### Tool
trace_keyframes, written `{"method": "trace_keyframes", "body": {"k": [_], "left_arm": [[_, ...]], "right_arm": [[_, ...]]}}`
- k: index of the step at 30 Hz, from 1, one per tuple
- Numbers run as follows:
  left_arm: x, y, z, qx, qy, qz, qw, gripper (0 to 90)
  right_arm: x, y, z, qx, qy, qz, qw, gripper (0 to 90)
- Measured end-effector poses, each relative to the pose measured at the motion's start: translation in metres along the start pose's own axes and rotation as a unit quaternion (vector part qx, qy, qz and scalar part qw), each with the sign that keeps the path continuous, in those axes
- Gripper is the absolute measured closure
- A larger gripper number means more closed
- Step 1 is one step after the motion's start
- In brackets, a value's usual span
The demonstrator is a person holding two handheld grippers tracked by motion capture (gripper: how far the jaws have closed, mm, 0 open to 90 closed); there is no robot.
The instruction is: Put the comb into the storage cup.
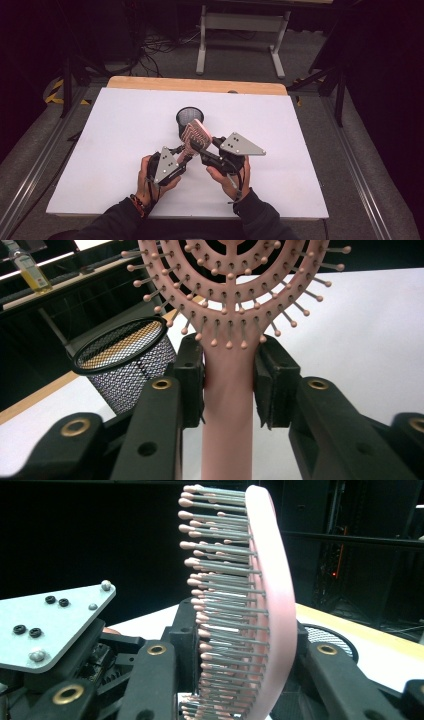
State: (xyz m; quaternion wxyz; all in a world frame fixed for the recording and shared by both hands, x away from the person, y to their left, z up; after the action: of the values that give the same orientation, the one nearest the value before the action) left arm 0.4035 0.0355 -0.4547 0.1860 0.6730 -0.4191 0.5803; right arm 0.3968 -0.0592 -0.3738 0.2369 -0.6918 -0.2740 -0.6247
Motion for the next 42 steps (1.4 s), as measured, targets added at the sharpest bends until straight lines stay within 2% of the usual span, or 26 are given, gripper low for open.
{"method": "trace_keyframes", "body": {"k": [8, 17, 24, 28, 32, 36, 39, 42], "left_arm": [[0.0, 0.002, 0.001, -0.012, -0.001, 0.006, 0.9999, 62.6], [-0.002, 0.002, 0.001, -0.019, -0.004, 0.005, 0.9998, 57.0], [-0.002, 0.0, 0.0, -0.024, -0.003, -0.002, 0.9997, 46.9], [-0.003, 0.0, 0.0, -0.024, -0.009, 0.001, 0.9997, 35.0], [-0.003, 0.002, -0.001, -0.036, -0.01, -0.001, 0.9993, 26.2], [0.0, 0.004, -0.005, -0.059, -0.004, 0.004, 0.9982, 18.8], [0.001, 0.003, -0.008, -0.078, -0.001, -0.005, 0.997, 13.8], [0.0, 0.0, -0.011, -0.085, -0.003, -0.008, 0.9964, 9.7]], "right_arm": [[0.001, 0.003, -0.003, -0.003, 0.001, -0.007, 1.0, 63.4], [0.003, 0.01, -0.007, -0.017, 0.004, -0.02, 0.9997, 63.6], [0.006, 0.017, -0.012, -0.028, 0.01, -0.028, 0.9992, 63.8], [0.007, 0.021, -0.015, -0.034, 0.011, -0.029, 0.9989, 63.8], [0.007, 0.024, -0.015, -0.038, 0.011, -0.031, 0.9987, 63.8], [0.008, 0.027, -0.018, -0.042, 0.011, -0.032, 0.9985, 63.8], [0.009, 0.031, -0.02, -0.046, 0.012, -0.036, 0.9982, 63.8], [0.01, 0.034, -0.021, -0.051, 0.013, -0.037, 0.9979, 63.8]]}}
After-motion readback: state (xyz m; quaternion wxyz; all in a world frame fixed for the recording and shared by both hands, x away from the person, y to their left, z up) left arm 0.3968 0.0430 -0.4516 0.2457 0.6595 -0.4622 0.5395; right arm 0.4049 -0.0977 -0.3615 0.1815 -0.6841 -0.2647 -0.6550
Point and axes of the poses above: each handheld gripper's, and its own axes: z roughly forward along the jaws, x roughly out of its top, y roughly to its right, the point moved 8 cm from there along z, roughly forward along the jaws, and after that the axes turned 7 degrees about -x, right-handed, at the moved point
